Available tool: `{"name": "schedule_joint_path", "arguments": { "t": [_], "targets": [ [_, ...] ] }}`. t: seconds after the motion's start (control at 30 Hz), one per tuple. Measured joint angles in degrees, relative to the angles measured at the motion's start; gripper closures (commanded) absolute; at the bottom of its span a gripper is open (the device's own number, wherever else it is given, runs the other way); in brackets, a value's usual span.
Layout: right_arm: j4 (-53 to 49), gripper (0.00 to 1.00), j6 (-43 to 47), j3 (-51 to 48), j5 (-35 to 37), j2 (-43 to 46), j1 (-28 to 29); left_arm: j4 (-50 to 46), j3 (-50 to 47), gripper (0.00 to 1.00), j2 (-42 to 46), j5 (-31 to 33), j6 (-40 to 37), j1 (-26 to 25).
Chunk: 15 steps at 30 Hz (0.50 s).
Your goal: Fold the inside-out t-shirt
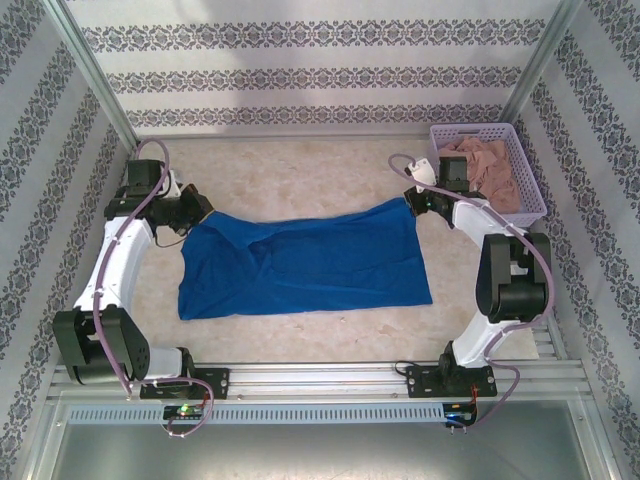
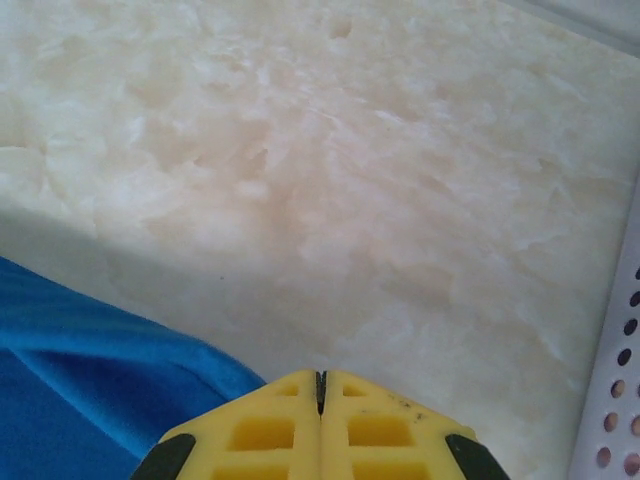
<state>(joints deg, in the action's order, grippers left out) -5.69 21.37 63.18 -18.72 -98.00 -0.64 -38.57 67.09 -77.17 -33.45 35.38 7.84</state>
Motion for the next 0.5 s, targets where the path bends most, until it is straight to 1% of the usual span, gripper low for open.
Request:
{"name": "schedule_joint_path", "arguments": {
  "t": [0.27,0.5],
  "targets": [
    [0.0,0.93,-0.1,-4.5,2.9,4.9,0.0,-3.8,-1.9,1.0,1.9,0.0,-1.4,0.0],
    [-3.3,0.93,-0.8,-6.4,7.4,8.0,1.1,-6.4,-1.9,1.0,3.1,0.0,-3.3,0.3]
  ]
}}
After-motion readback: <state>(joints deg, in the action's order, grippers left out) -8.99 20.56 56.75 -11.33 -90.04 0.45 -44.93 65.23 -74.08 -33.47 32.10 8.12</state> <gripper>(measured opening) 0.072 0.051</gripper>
